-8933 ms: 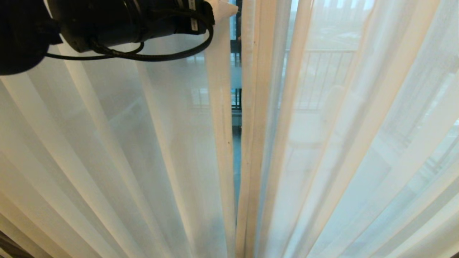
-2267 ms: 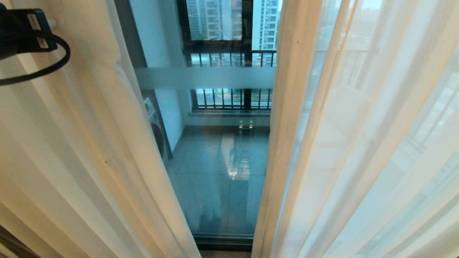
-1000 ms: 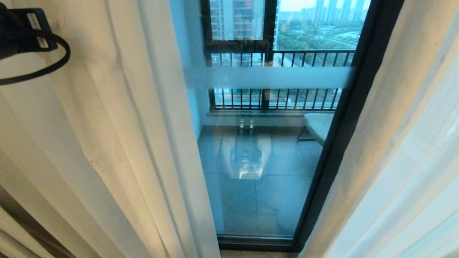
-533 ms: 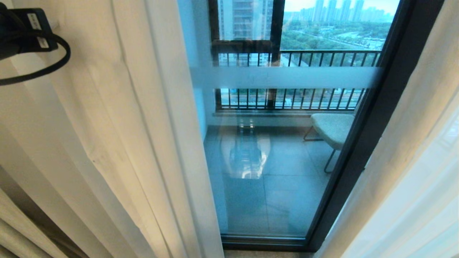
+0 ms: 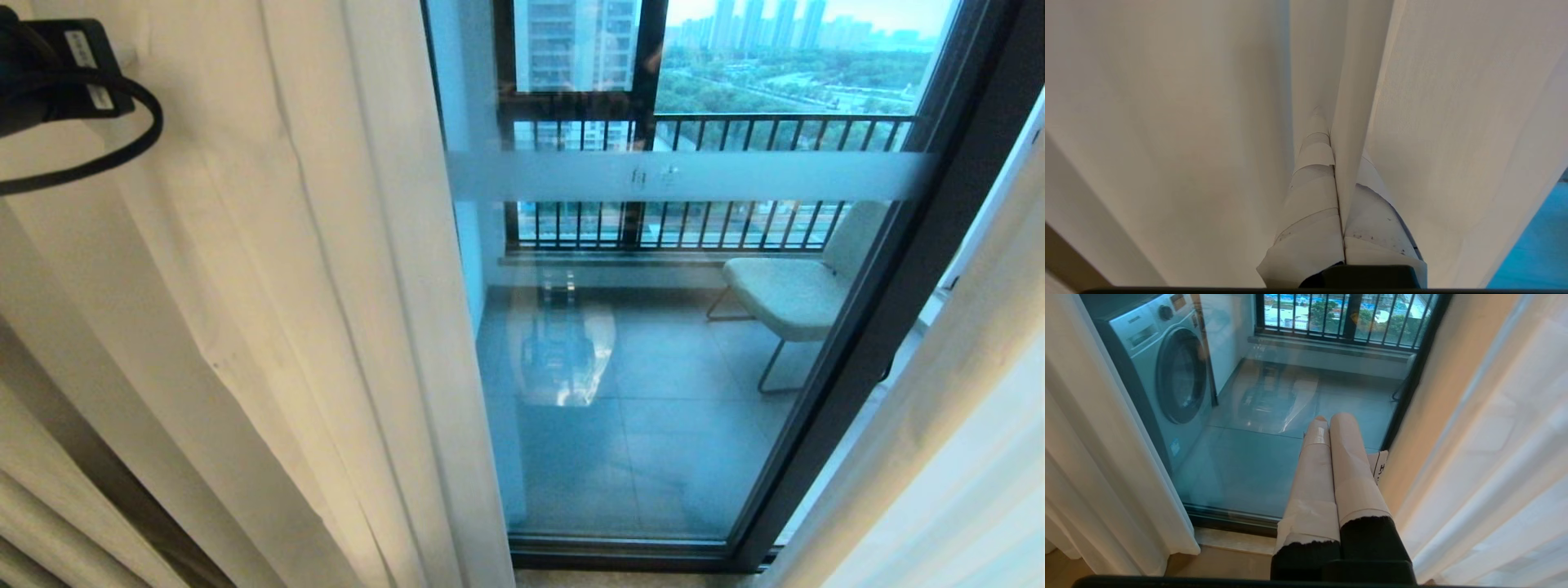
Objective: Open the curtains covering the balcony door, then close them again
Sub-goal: Pull the inner curtains open on both sides
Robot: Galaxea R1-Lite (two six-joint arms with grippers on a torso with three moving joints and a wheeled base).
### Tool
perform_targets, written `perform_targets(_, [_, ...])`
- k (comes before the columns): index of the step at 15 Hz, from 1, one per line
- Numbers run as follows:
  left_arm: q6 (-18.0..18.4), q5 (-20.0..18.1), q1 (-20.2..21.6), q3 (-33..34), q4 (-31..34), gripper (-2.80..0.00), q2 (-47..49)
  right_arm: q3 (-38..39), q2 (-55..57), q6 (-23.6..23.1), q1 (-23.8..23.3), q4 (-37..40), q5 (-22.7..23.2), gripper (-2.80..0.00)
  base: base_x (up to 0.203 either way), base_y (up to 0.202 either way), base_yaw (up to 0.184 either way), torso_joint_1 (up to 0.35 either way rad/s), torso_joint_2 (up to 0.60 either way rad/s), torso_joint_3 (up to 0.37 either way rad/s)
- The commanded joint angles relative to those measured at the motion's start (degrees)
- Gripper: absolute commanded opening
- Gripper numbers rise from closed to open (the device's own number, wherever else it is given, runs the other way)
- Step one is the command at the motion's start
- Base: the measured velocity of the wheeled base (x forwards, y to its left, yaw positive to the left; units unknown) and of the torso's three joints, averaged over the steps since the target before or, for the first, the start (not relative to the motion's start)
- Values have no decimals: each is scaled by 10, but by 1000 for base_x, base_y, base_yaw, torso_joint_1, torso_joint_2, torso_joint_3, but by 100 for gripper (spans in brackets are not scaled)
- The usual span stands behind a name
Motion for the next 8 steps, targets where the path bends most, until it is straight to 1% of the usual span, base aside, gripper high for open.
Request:
perform_targets(1, [0, 1, 0, 0, -1, -280, -1, 0, 0, 0, 0, 0, 1, -280, 0, 186, 0, 2, 7, -2])
perform_targets(5, [0, 4, 4, 1, -1, -280, 1, 0, 0, 0, 0, 0, 0, -280, 0, 177, 0, 3, 2, 1])
perform_targets(6, [0, 4, 4, 2, -1, -280, 2, 0, 0, 0, 0, 0, 0, -280, 0, 92, 0, -2, 2, 2])
perform_targets(8, [0, 3, 5, 5, -1, -280, 2, 0, 0, 0, 0, 0, 1, -280, 0, 0, 0, 0, 0, 0])
